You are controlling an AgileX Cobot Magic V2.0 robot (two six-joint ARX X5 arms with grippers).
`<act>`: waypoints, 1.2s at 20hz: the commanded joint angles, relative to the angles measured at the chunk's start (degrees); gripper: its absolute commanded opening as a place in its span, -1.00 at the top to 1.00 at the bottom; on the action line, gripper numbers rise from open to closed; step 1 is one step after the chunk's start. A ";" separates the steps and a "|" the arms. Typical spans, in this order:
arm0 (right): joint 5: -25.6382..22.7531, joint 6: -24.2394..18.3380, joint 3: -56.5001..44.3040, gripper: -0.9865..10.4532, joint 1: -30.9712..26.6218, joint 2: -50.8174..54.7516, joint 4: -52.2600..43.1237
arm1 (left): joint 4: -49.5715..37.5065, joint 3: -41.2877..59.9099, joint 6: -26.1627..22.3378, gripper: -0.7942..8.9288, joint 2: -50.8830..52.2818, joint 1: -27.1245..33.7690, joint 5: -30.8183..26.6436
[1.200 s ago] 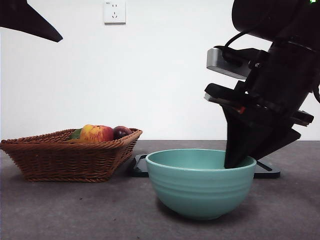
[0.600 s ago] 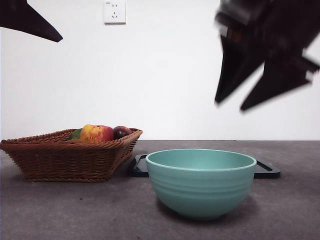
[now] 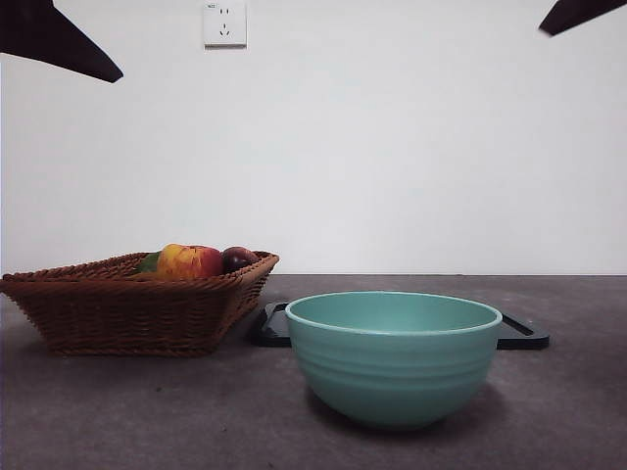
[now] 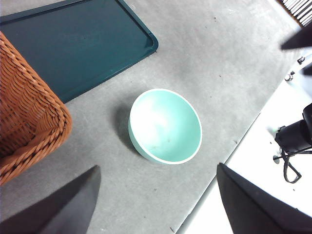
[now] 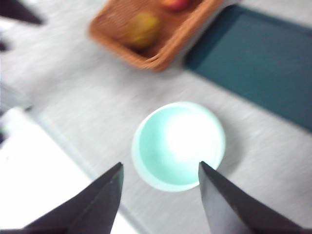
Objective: Pick up the wifruite, put it on the bowl, pick up the plate, put it on desk
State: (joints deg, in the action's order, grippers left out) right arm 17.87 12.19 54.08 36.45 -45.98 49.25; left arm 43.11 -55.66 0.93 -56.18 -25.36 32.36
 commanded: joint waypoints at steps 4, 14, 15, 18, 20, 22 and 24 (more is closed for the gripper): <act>1.64 -0.83 0.98 0.40 0.52 1.64 3.93 | -0.44 -1.18 -0.50 0.07 -0.33 -0.26 0.28; 1.62 -0.87 0.98 0.40 0.52 1.51 3.89 | -0.44 -1.18 -0.52 0.07 -0.33 -0.26 0.28; 1.62 -0.87 0.98 0.40 0.52 1.51 3.91 | -0.44 -1.18 -0.52 0.07 -0.33 -0.26 0.28; 1.62 -0.87 0.98 0.46 0.52 1.51 3.93 | -0.44 -1.18 -0.50 0.19 -0.33 -0.26 0.31; 1.62 -1.03 0.98 0.72 0.52 1.51 3.93 | -0.46 -1.18 -0.50 0.55 -0.33 -0.26 0.28; 1.62 -1.27 0.98 0.81 0.52 1.51 3.93 | -0.46 -1.18 -0.52 0.82 -0.33 -0.26 0.28; 1.62 -1.29 0.98 0.81 0.52 1.51 3.91 | -0.46 -1.18 -0.52 0.82 -0.33 -0.26 0.28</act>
State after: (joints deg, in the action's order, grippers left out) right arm 19.38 11.77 54.08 36.45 -44.03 53.49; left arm 43.09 -55.66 0.93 -56.18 -25.36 32.36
